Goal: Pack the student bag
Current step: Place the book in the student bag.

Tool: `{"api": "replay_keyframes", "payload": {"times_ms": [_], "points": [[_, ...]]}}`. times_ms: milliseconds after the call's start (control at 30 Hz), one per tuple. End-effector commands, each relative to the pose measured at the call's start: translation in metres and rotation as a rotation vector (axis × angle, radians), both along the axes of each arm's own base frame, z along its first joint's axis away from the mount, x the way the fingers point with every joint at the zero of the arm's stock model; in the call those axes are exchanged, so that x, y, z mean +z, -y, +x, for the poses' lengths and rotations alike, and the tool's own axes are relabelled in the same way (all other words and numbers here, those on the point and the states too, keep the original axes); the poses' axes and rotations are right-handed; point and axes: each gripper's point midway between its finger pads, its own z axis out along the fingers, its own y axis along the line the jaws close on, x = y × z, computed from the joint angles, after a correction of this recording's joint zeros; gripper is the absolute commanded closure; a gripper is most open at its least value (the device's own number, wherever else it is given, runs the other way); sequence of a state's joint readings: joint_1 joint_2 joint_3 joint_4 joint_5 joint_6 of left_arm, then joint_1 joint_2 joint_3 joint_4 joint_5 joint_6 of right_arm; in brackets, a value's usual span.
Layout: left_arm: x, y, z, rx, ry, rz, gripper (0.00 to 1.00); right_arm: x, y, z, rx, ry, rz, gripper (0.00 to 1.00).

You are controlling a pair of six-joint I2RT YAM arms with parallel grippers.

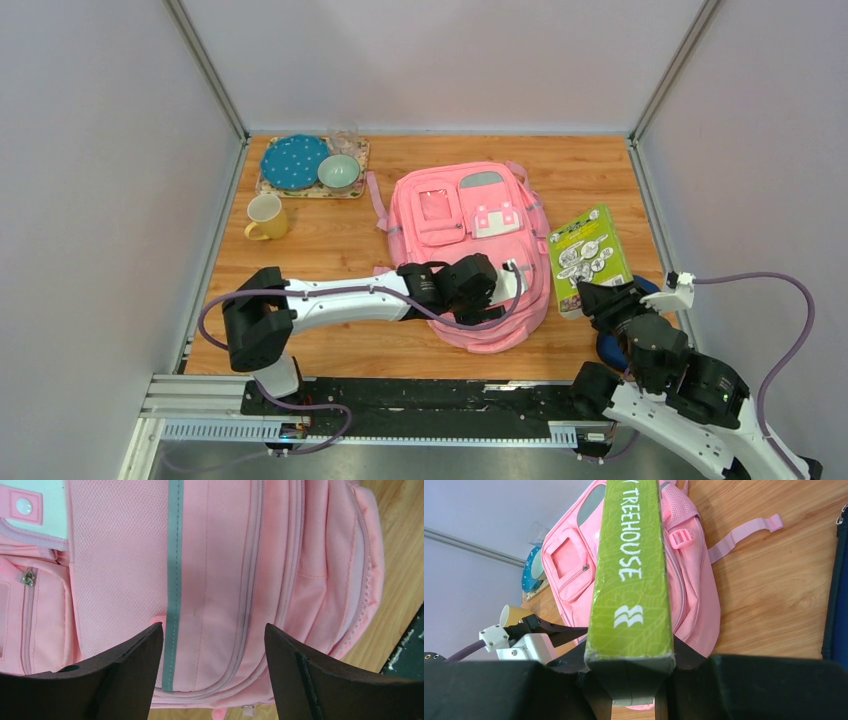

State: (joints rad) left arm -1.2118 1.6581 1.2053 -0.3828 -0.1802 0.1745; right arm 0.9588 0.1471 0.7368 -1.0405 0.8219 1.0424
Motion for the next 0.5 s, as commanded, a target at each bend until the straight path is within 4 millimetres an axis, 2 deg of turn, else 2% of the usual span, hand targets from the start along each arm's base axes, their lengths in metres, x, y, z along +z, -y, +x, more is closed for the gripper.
{"api": "replay_keyframes", "payload": {"times_ms": [0, 133, 367, 467], "points": [[0.018, 0.024, 0.018, -0.005, 0.11, -0.041, 0.2, 0.026, 0.009, 0.004, -0.062, 0.081, 0.098, 1.0], [0.002, 0.032, 0.02, -0.005, 0.105, -0.015, 0.23, 0.024, 0.01, 0.004, -0.067, 0.08, 0.097, 1.0], [-0.01, 0.033, 0.026, 0.022, 0.133, 0.0, 0.28, 0.023, 0.01, 0.004, -0.067, 0.079, 0.101, 0.99], [-0.013, 0.03, 0.033, 0.056, 0.17, 0.02, 0.44, 0.022, 0.01, 0.004, -0.066, 0.077, 0.104, 0.99]]}}
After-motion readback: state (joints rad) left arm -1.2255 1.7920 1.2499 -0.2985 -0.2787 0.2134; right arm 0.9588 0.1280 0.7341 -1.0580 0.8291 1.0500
